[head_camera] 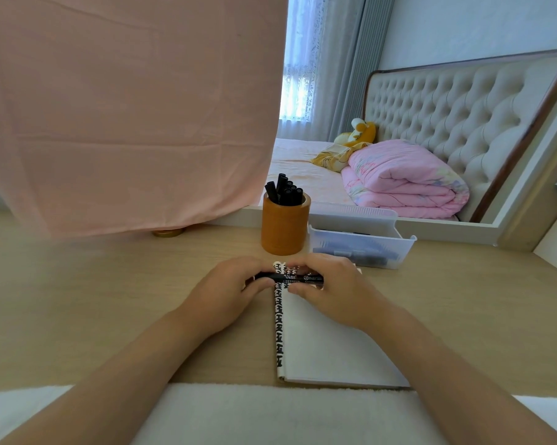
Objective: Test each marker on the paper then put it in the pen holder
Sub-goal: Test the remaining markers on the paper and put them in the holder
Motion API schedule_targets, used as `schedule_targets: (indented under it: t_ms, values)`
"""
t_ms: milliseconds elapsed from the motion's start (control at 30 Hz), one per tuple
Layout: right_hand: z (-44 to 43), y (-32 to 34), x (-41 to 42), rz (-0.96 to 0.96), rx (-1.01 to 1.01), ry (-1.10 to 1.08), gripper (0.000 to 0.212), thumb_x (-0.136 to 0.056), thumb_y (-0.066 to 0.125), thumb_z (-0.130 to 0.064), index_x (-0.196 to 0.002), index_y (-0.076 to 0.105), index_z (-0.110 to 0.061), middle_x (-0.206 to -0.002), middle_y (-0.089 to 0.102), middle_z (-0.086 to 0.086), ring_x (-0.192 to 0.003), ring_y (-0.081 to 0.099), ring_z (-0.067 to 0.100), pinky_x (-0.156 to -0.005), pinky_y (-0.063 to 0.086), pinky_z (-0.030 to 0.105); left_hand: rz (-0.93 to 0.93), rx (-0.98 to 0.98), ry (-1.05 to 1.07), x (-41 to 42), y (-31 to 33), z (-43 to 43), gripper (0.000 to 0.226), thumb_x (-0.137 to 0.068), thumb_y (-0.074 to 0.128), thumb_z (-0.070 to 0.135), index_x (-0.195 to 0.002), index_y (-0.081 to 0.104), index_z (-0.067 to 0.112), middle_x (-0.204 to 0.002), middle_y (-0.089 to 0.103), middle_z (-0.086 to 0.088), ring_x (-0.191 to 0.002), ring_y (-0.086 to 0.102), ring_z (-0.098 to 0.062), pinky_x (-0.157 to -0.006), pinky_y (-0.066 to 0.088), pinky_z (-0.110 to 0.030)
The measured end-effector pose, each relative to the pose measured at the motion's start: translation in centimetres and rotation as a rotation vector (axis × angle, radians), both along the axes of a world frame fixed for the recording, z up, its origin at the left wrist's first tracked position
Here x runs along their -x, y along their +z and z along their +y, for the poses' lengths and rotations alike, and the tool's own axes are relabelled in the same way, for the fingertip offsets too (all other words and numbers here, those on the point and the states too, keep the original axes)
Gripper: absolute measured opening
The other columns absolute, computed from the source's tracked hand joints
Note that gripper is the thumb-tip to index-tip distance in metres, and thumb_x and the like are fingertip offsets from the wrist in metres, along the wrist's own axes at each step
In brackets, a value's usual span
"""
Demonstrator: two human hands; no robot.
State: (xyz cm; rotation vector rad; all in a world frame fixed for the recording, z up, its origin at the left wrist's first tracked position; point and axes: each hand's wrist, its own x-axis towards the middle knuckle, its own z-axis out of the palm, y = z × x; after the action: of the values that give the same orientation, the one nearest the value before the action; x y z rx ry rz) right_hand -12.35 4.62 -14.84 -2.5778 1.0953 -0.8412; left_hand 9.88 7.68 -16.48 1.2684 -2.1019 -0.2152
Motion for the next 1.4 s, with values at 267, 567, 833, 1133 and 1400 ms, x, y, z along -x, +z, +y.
schedule_targets:
  t_ms: [267,567,833,1133,1400]
  values:
    - [0.7,0.2,-0.5,0.043,0.151,-0.030,0.020,-0.095,0.059,-0.033,-0.108,0.074,-0.029,-0.087,0.071,-0.010,-0.077,0.059,0.008,-0.066,0.049,0.027,-0.044,0.103,-0.058,0.1,0.5,0.0,0.019,-0.096,0.061,0.023,-0.111,0.071,0.026,-0.078,0.053,0.021,-0.076,0.050,0.002,-0.067,0.034,-0.012]
    - [0.7,0.1,-0.6,0.020,-0.156,-0.008,0.017,-0.101,0.051,-0.032,-0.098,0.067,-0.027,-0.071,0.057,-0.013,-0.069,0.054,0.008,-0.062,0.043,0.026,-0.046,0.177,-0.094,0.3,1.3,0.0,0.020,-0.094,0.064,0.022,-0.113,0.072,0.023,-0.083,0.047,0.036,-0.081,0.049,0.013,-0.071,0.034,-0.005]
    - [-0.9,1.2,-0.1,0.047,-0.078,-0.109,0.025,-0.102,0.050,-0.031,-0.117,0.067,-0.025,-0.098,0.057,-0.010,-0.093,0.054,0.012,-0.086,0.049,0.032,0.071,0.107,0.068,0.6,1.7,-0.9,0.040,-0.096,0.053,0.040,-0.136,0.052,0.039,-0.115,0.054,0.021,-0.107,0.049,0.004,-0.086,0.039,-0.015]
    - [-5.6,6.6,-0.1,-0.579,-0.160,-0.339,0.009,-0.097,0.060,-0.022,-0.106,0.062,-0.024,-0.099,0.067,-0.006,-0.089,0.066,0.019,-0.081,0.054,0.035,0.362,0.034,0.259,2.2,6.5,-8.6,0.057,-0.093,0.061,0.035,-0.144,0.038,0.022,-0.140,0.043,0.002,-0.130,0.039,-0.017,-0.110,0.037,-0.041]
    - [-11.2,9.7,-1.8,-0.623,-0.126,-0.334,0.015,-0.098,0.056,-0.013,-0.112,0.058,-0.019,-0.103,0.069,0.001,-0.087,0.069,0.015,-0.079,0.054,0.028,0.531,-0.157,0.203,3.9,6.0,-13.1,0.106,-0.066,0.075,0.066,-0.150,0.019,0.038,-0.155,0.031,0.010,-0.142,0.030,-0.018,-0.114,0.032,-0.047]
